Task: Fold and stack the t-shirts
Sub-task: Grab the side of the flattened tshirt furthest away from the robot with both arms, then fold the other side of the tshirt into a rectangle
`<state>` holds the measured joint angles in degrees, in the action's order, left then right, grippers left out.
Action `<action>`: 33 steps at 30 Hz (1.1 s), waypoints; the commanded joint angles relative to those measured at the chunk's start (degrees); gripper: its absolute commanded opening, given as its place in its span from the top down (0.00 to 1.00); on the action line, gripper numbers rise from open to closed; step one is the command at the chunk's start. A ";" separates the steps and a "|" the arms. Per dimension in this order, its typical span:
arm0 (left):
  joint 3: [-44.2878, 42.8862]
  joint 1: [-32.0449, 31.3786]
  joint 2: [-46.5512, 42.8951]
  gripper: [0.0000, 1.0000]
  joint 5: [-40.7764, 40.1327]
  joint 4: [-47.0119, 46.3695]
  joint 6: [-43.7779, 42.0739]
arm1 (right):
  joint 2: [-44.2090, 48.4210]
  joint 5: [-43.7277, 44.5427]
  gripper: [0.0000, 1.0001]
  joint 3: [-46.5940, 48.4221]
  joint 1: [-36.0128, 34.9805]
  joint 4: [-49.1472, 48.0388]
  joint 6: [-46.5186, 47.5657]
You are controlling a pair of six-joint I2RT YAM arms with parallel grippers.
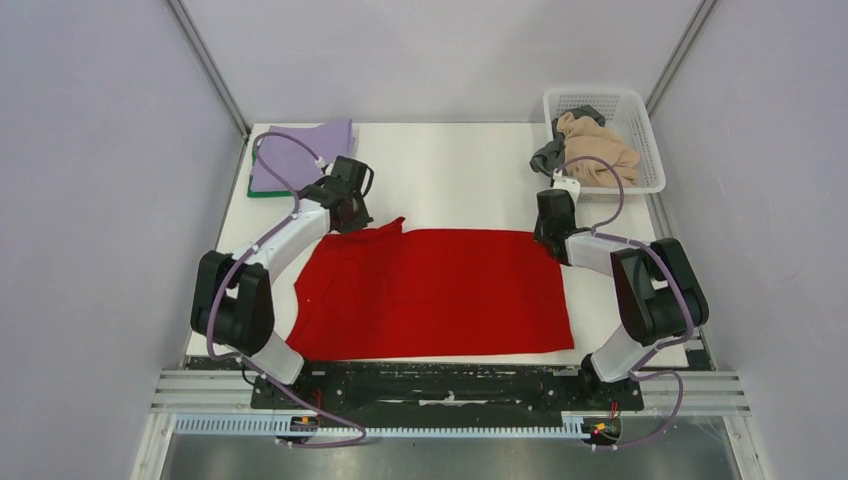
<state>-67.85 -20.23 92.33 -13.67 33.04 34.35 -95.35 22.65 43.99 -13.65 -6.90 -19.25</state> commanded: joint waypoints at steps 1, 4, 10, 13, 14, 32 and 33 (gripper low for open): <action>2.98 -1.11 -6.17 0.98 -2.48 -0.44 0.79 | 5.87 -3.00 0.94 -2.78 -0.31 -5.70 4.06; 4.81 -1.43 -9.04 0.98 -3.68 0.71 1.26 | 8.85 -4.13 0.94 -5.29 -0.83 -6.31 4.91; 8.77 -1.91 -16.04 0.98 -4.50 3.30 3.09 | 14.87 -4.81 0.97 -9.70 -1.98 -5.53 5.41; 11.01 -2.51 -19.90 0.98 -4.45 4.22 4.50 | 17.79 -4.52 0.97 -11.38 -2.42 -4.71 5.49; 11.85 -2.91 -21.02 0.98 -4.43 4.43 4.79 | 18.54 -4.49 0.97 -11.75 -2.52 -4.46 5.51; 18.77 -5.61 -40.80 0.98 -4.61 18.73 11.91 | 31.31 -3.24 0.94 -17.80 -4.44 -0.28 4.62; 19.19 -5.72 -41.99 0.98 -4.57 19.59 12.35 | 32.06 -3.18 0.94 -18.23 -4.46 0.14 4.58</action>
<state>-49.87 -25.47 54.65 -17.69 48.38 43.05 -66.39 18.26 27.03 -17.72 -7.84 -14.52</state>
